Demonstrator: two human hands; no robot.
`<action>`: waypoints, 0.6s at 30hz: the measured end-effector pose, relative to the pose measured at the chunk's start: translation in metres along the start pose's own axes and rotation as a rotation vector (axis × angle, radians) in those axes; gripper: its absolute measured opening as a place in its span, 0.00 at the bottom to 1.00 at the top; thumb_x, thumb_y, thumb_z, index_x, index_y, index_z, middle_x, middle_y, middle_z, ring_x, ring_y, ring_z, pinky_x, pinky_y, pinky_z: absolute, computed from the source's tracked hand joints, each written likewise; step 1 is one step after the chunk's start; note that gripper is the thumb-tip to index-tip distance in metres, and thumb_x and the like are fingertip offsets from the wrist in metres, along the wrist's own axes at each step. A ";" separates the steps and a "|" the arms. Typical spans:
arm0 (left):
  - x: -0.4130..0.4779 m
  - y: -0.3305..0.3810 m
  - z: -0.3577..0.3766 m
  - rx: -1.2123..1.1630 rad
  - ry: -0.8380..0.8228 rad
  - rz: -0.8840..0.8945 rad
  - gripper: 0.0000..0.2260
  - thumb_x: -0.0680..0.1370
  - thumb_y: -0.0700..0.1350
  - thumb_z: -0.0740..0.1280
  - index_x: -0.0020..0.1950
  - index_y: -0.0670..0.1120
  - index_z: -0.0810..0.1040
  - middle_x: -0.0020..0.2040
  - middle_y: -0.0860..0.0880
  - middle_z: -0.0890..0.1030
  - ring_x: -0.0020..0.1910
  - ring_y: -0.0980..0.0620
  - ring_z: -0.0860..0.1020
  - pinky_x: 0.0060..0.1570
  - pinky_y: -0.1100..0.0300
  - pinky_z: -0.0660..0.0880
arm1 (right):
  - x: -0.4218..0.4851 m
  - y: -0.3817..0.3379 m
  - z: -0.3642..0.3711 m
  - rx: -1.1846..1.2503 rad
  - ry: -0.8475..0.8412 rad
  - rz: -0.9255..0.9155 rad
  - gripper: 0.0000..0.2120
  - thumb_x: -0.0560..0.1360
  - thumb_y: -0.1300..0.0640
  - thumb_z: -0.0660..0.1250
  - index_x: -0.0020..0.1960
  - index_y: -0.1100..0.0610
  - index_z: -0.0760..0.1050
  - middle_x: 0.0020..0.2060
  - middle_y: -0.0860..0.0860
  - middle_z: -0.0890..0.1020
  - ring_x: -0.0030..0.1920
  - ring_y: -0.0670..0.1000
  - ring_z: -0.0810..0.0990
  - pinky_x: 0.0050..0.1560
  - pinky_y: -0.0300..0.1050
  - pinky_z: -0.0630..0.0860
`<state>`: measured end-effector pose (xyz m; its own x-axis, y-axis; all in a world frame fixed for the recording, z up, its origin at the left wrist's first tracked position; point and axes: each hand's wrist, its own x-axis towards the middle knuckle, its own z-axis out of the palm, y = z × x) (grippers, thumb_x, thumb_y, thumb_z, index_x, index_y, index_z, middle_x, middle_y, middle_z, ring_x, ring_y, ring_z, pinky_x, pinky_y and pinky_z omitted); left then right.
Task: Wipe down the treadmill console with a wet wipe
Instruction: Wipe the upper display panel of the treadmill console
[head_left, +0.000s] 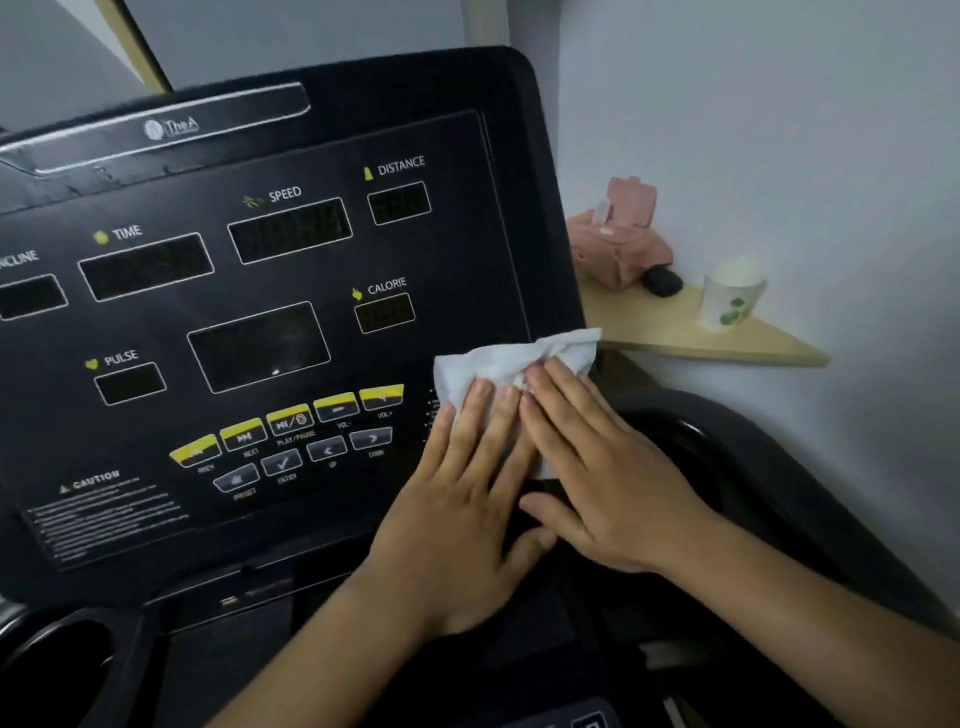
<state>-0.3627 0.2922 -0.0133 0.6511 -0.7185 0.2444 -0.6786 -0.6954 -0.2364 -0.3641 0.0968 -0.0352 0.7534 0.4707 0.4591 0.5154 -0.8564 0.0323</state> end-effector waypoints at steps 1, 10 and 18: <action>0.008 -0.007 -0.004 -0.006 0.023 0.014 0.35 0.81 0.62 0.52 0.81 0.41 0.50 0.81 0.41 0.47 0.80 0.40 0.43 0.76 0.44 0.45 | 0.009 0.009 -0.003 0.024 0.060 -0.023 0.33 0.82 0.43 0.50 0.76 0.68 0.58 0.77 0.63 0.58 0.78 0.61 0.52 0.75 0.60 0.58; 0.076 -0.065 -0.050 -0.039 0.356 -0.115 0.22 0.81 0.42 0.54 0.75 0.40 0.68 0.76 0.40 0.67 0.77 0.42 0.62 0.76 0.44 0.59 | 0.093 0.037 -0.024 0.034 0.539 0.087 0.17 0.81 0.60 0.61 0.66 0.66 0.74 0.71 0.63 0.70 0.74 0.61 0.65 0.73 0.55 0.64; 0.014 -0.010 -0.009 -0.037 0.272 -0.121 0.20 0.77 0.40 0.62 0.69 0.40 0.76 0.71 0.41 0.74 0.70 0.41 0.72 0.68 0.49 0.70 | 0.018 0.010 0.004 0.027 0.337 0.044 0.19 0.76 0.59 0.68 0.66 0.64 0.76 0.69 0.62 0.73 0.73 0.58 0.67 0.69 0.58 0.69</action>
<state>-0.3497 0.2890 0.0008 0.6162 -0.5978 0.5128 -0.6171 -0.7710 -0.1572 -0.3442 0.0976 -0.0302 0.6001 0.3326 0.7275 0.4989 -0.8665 -0.0154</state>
